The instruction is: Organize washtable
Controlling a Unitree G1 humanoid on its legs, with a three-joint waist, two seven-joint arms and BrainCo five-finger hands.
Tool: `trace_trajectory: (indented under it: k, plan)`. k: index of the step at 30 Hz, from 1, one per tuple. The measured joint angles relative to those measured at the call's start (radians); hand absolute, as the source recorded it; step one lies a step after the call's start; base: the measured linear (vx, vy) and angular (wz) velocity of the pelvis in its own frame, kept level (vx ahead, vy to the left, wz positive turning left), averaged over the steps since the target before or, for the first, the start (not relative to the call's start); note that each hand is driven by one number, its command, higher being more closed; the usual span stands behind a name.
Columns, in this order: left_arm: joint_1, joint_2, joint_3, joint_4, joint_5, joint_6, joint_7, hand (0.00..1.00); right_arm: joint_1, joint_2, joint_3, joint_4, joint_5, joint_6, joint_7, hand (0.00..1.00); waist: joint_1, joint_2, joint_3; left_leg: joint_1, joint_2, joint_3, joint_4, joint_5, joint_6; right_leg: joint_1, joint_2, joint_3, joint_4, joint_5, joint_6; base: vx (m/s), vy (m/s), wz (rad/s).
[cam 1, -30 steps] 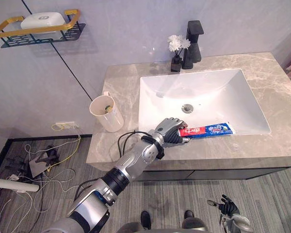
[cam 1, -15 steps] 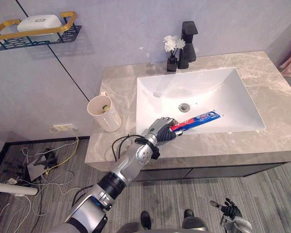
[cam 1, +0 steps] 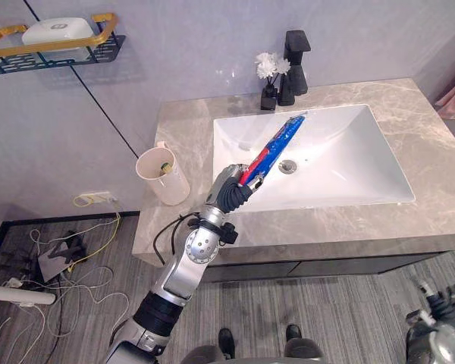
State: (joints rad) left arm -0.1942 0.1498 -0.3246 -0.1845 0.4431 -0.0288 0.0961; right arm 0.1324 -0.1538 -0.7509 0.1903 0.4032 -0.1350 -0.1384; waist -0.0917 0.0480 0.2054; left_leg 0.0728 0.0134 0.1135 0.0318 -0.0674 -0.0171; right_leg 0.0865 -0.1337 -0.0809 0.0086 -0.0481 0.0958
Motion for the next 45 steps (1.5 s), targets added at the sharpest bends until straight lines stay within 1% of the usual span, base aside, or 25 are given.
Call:
trace_trajectory:
  k: [1,3,5,6,7,10,12,13,16,17,19,22,24,25,26,27,29,30,33,36,39,40,45]
  plan:
    - [0.01,0.0,0.008,-0.015,0.0,0.0,0.0,1.0,0.0,0.001,0.0,-0.031,0.002,-0.005,-0.004,0.0,0.002,-0.002,-0.001,-0.001,0.002,0.002,0.0,-0.001,-0.001,-0.003,0.002,0.003,0.002,0.0,0.0,-0.05,-0.03,-0.17]
    - [0.034,-0.003,0.025,-0.045,0.0,-0.002,0.0,1.0,0.006,0.005,0.0,-0.134,0.021,-0.024,-0.013,0.0,0.002,-0.014,-0.019,-0.002,0.007,0.002,0.0,0.0,-0.001,-0.006,0.01,0.005,0.002,0.0,0.0,-0.03,-0.038,-0.05]
    - [0.05,-0.004,0.028,-0.053,-0.001,-0.003,0.0,1.0,0.006,0.005,0.0,-0.167,0.03,-0.04,-0.012,0.0,0.001,-0.021,-0.039,-0.003,0.006,0.003,0.0,-0.001,-0.002,-0.013,0.013,0.006,0.002,0.0,0.0,-0.03,-0.019,-0.04]
    - [0.062,-0.004,0.029,-0.068,-0.002,-0.004,-0.001,1.0,0.001,0.004,0.003,-0.202,0.054,-0.056,-0.007,0.0,0.001,-0.026,-0.051,-0.005,0.006,0.005,0.001,-0.001,-0.003,-0.016,0.014,0.01,0.002,0.0,0.0,-0.02,-0.01,-0.06]
    - [0.066,-0.004,0.029,-0.074,-0.002,-0.005,-0.002,1.0,-0.002,0.004,0.005,-0.219,0.065,-0.057,-0.002,0.0,0.001,-0.027,-0.053,-0.006,0.006,0.006,0.002,-0.001,-0.003,-0.018,0.014,0.012,0.002,0.0,0.0,-0.01,-0.005,-0.08]
    - [0.072,-0.002,0.048,-0.095,-0.022,-0.016,-0.007,1.0,-0.032,-0.039,0.055,-0.274,0.127,-0.06,0.041,0.0,0.002,-0.026,-0.059,-0.005,0.005,0.016,0.003,-0.001,-0.003,-0.022,0.014,0.025,0.003,0.004,0.003,-0.03,0.007,-0.1]
    - [0.073,0.001,0.063,-0.104,-0.036,-0.022,-0.007,1.0,-0.063,-0.093,0.11,-0.307,0.154,-0.067,0.082,0.0,0.003,-0.025,-0.064,-0.006,0.004,0.017,0.005,-0.001,-0.002,-0.022,0.013,0.027,0.003,0.007,0.004,-0.01,0.003,-0.02]
    - [0.074,0.003,0.062,-0.104,-0.04,-0.023,-0.009,1.0,-0.083,-0.123,0.14,-0.319,0.164,-0.075,0.102,0.0,0.007,-0.026,-0.068,-0.006,0.004,0.017,0.006,-0.001,-0.002,-0.022,0.013,0.026,0.003,0.007,0.004,0.0,0.0,0.0]
    - [0.075,0.003,0.06,-0.104,-0.049,-0.025,-0.011,1.0,-0.138,-0.174,0.211,-0.334,0.206,-0.086,0.15,0.0,0.022,-0.028,-0.074,-0.007,0.004,0.013,0.009,-0.001,-0.002,-0.02,0.012,0.023,0.003,0.008,0.005,-0.02,-0.006,0.03]
    - [0.075,0.004,0.059,-0.104,-0.052,-0.025,-0.011,1.0,-0.15,-0.178,0.224,-0.334,0.219,-0.086,0.158,0.0,0.024,-0.028,-0.074,-0.008,0.004,0.011,0.01,-0.001,-0.002,-0.02,0.012,0.022,0.003,0.008,0.006,-0.03,-0.008,0.07]
    - [0.074,0.011,0.052,-0.104,-0.062,-0.025,-0.011,1.0,-0.189,-0.18,0.295,-0.334,0.259,-0.086,0.173,0.0,0.025,-0.028,-0.074,-0.014,0.002,0.001,0.014,-0.001,-0.001,-0.019,0.01,0.013,0.003,0.009,0.007,-0.03,-0.006,0.11]
    - [0.074,0.013,0.042,-0.109,-0.078,-0.025,-0.012,1.0,-0.213,-0.18,0.391,-0.334,0.287,-0.08,0.19,0.0,0.026,-0.027,-0.075,-0.021,0.001,-0.008,0.019,-0.001,-0.001,-0.016,0.009,0.003,0.003,0.009,0.007,-0.01,-0.007,0.11]
    - [0.074,0.012,0.017,-0.119,-0.079,-0.025,-0.01,1.0,-0.258,-0.179,0.5,-0.333,0.317,-0.071,0.207,0.0,0.03,-0.026,-0.081,-0.028,0.001,-0.014,0.021,0.002,0.001,-0.015,0.008,-0.002,0.003,0.011,0.008,0.0,-0.007,0.08]
    - [0.074,0.011,0.006,-0.12,-0.079,-0.025,-0.01,1.0,-0.268,-0.179,0.525,-0.333,0.328,-0.066,0.21,0.0,0.033,-0.025,-0.084,-0.028,0.001,-0.015,0.021,0.002,0.002,-0.015,0.008,-0.003,0.003,0.011,0.008,-0.01,-0.005,0.07]
    - [0.072,0.01,-0.021,-0.119,-0.08,-0.025,-0.01,1.0,-0.285,-0.176,0.576,-0.331,0.344,-0.048,0.216,0.0,0.044,-0.024,-0.094,-0.028,0.001,-0.018,0.021,0.002,0.002,-0.014,0.008,-0.004,0.003,0.011,0.008,0.0,-0.002,0.05]
    - [0.071,0.01,-0.031,-0.12,-0.08,-0.025,-0.01,1.0,-0.289,-0.173,0.592,-0.329,0.346,-0.045,0.222,0.0,0.049,-0.024,-0.098,-0.028,0.001,-0.02,0.02,0.002,0.002,-0.013,0.008,-0.005,0.003,0.011,0.008,0.0,-0.001,0.1]
    - [0.058,0.01,-0.044,-0.119,-0.08,-0.025,-0.01,1.0,-0.306,-0.157,0.644,-0.318,0.38,-0.035,0.235,0.0,0.05,-0.025,-0.099,-0.024,0.001,-0.029,0.021,0.003,0.003,-0.005,0.007,-0.01,0.003,0.011,0.008,-0.01,-0.005,0.12]
    - [0.049,0.01,-0.044,-0.12,-0.08,-0.025,-0.006,1.0,-0.315,-0.138,0.683,-0.309,0.412,-0.022,0.251,0.0,0.053,-0.025,-0.1,-0.025,0.0,-0.033,0.02,0.006,0.004,-0.004,0.006,-0.02,0.003,0.011,0.008,-0.03,-0.011,0.09]
    - [0.047,0.01,-0.054,-0.119,-0.08,-0.025,-0.005,1.0,-0.334,-0.102,0.754,-0.285,0.461,-0.004,0.258,0.0,0.055,-0.025,-0.1,-0.026,-0.004,-0.035,0.017,0.011,0.006,-0.003,0.004,-0.024,0.0,0.017,0.008,-0.05,0.0,0.04]
    - [0.045,0.009,-0.065,-0.119,-0.079,-0.025,-0.005,1.0,-0.339,-0.082,0.801,-0.285,0.503,0.01,0.275,0.0,0.054,-0.025,-0.101,-0.026,-0.015,-0.036,0.006,0.022,0.013,-0.004,-0.005,-0.026,-0.006,0.021,0.011,-0.04,0.018,0.03]
    - [0.035,0.009,-0.065,-0.118,-0.079,-0.025,-0.004,1.0,-0.341,-0.072,0.822,-0.285,0.537,0.023,0.282,0.0,0.053,-0.026,-0.101,-0.026,-0.017,-0.035,0.0,0.027,0.016,-0.004,-0.009,-0.026,-0.013,0.032,0.01,-0.05,0.016,-0.01]
    - [0.026,0.009,-0.066,-0.117,-0.079,-0.025,-0.003,1.0,-0.344,-0.066,0.848,-0.285,0.554,0.027,0.286,0.0,0.054,-0.026,-0.101,-0.025,-0.02,-0.034,-0.005,0.031,0.017,-0.005,-0.012,-0.026,-0.013,0.033,0.01,-0.05,0.013,0.0]
    - [0.015,0.009,-0.069,-0.113,-0.079,-0.025,0.0,1.0,-0.369,-0.045,0.906,-0.282,0.581,0.035,0.296,0.0,0.053,-0.029,-0.104,-0.016,-0.027,-0.035,-0.06,0.069,0.018,-0.024,-0.012,-0.026,-0.013,0.037,0.009,-0.04,0.004,0.0]
